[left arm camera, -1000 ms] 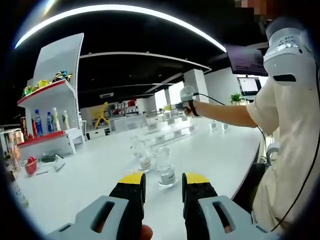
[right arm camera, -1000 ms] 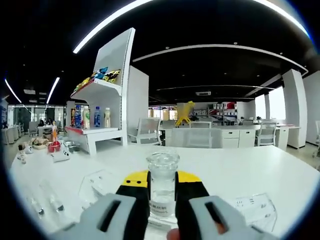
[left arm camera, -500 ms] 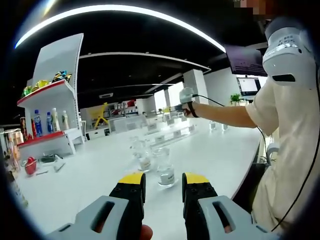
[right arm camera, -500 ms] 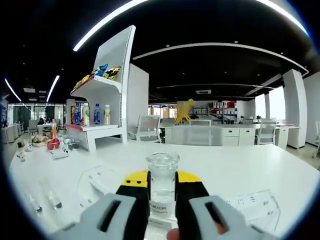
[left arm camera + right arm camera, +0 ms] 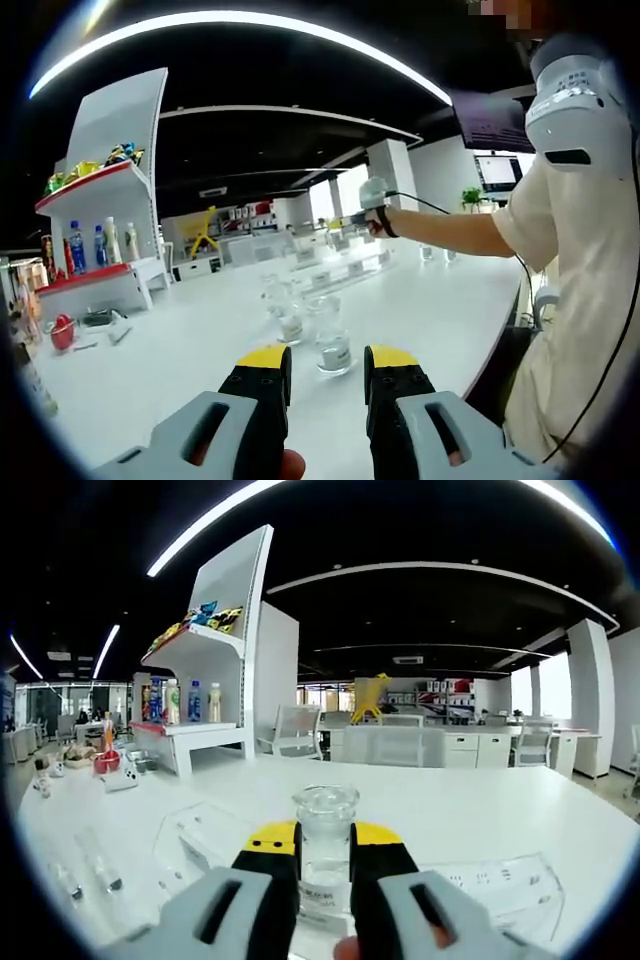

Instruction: Identify the label on the chemical reagent bottle, grasp the chemical reagent bottle, and place it in the designated position on the reagent rack

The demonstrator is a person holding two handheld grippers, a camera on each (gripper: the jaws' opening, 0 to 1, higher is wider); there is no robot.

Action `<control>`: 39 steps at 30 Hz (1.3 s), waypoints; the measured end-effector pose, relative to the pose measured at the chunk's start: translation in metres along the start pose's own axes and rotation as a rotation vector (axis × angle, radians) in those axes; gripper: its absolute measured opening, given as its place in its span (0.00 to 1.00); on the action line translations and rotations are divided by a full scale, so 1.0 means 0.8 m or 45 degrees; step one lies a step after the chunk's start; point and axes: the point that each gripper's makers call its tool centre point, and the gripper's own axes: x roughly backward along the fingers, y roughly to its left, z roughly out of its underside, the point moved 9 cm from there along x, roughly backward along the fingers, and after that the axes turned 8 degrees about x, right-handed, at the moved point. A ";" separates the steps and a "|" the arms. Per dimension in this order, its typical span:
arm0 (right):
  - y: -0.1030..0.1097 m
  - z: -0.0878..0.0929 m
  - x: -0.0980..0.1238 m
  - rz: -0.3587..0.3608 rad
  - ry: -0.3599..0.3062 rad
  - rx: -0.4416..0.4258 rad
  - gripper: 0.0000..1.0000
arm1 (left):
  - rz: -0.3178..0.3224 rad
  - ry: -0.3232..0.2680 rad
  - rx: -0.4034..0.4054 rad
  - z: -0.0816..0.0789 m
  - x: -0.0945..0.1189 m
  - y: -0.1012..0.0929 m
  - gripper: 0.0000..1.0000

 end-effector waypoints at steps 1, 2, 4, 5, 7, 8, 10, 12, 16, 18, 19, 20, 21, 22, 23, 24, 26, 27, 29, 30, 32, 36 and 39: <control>0.000 0.001 0.000 0.001 0.001 -0.002 0.18 | -0.002 0.000 0.000 0.000 0.000 0.000 0.29; 0.001 0.001 0.000 0.001 0.002 -0.001 0.18 | -0.004 0.002 -0.001 0.000 0.000 0.000 0.29; 0.001 0.003 0.000 0.000 0.007 0.004 0.18 | -0.004 0.003 -0.004 0.000 0.000 0.000 0.29; 0.001 0.003 0.000 0.000 0.010 0.004 0.18 | -0.004 0.003 -0.004 0.000 0.000 0.000 0.29; 0.001 0.005 0.000 0.002 0.014 0.005 0.18 | -0.005 0.001 -0.005 -0.001 0.000 0.000 0.29; 0.001 0.005 0.000 0.003 0.015 0.003 0.18 | -0.005 0.000 -0.006 -0.001 0.000 -0.001 0.29; 0.000 0.007 0.000 0.003 0.020 0.001 0.18 | -0.004 -0.002 -0.009 -0.002 0.001 -0.001 0.29; 0.000 0.009 0.000 0.005 0.025 0.000 0.18 | -0.007 -0.005 -0.009 -0.002 0.001 -0.001 0.29; 0.002 0.010 -0.002 -0.002 0.029 -0.006 0.18 | -0.004 0.006 -0.014 -0.001 0.000 -0.002 0.29; 0.003 0.011 -0.002 -0.006 0.029 -0.001 0.18 | -0.002 0.005 -0.012 -0.001 -0.001 -0.002 0.29; 0.004 0.012 -0.003 -0.006 0.032 -0.002 0.18 | -0.001 0.004 -0.012 -0.001 -0.001 -0.003 0.29; 0.003 0.012 -0.003 -0.006 0.032 -0.002 0.18 | 0.001 0.005 -0.012 -0.001 -0.001 -0.003 0.29; 0.003 0.013 -0.003 -0.006 0.035 -0.004 0.18 | 0.003 0.007 -0.013 -0.001 -0.001 -0.003 0.29; 0.004 0.014 -0.003 -0.007 0.040 -0.003 0.18 | 0.006 0.008 -0.015 -0.001 -0.002 -0.004 0.29; 0.004 0.015 -0.002 -0.007 0.044 -0.001 0.18 | 0.010 0.009 -0.015 -0.002 -0.002 -0.005 0.29; 0.004 0.015 -0.002 -0.008 0.045 0.001 0.18 | 0.011 0.009 -0.015 -0.002 -0.002 -0.005 0.29; 0.005 0.017 -0.001 -0.009 0.048 0.000 0.18 | 0.012 0.010 -0.015 -0.002 -0.002 -0.006 0.29; 0.005 0.017 -0.001 -0.009 0.049 -0.001 0.18 | 0.013 0.010 -0.015 -0.002 -0.002 -0.006 0.29; 0.004 0.017 -0.001 -0.007 0.050 -0.001 0.18 | 0.014 0.010 -0.014 -0.002 -0.002 -0.006 0.29; 0.004 0.017 -0.001 -0.006 0.051 0.000 0.18 | 0.013 0.010 -0.015 -0.002 -0.002 -0.007 0.29; 0.003 0.018 -0.001 -0.006 0.053 0.000 0.18 | 0.017 0.007 -0.014 -0.003 -0.002 -0.007 0.29; 0.002 0.019 -0.001 -0.001 0.057 -0.001 0.18 | 0.021 0.008 -0.017 -0.003 -0.002 -0.008 0.29; 0.000 0.020 -0.001 0.005 0.061 -0.003 0.18 | 0.019 0.005 -0.017 -0.004 -0.001 -0.007 0.29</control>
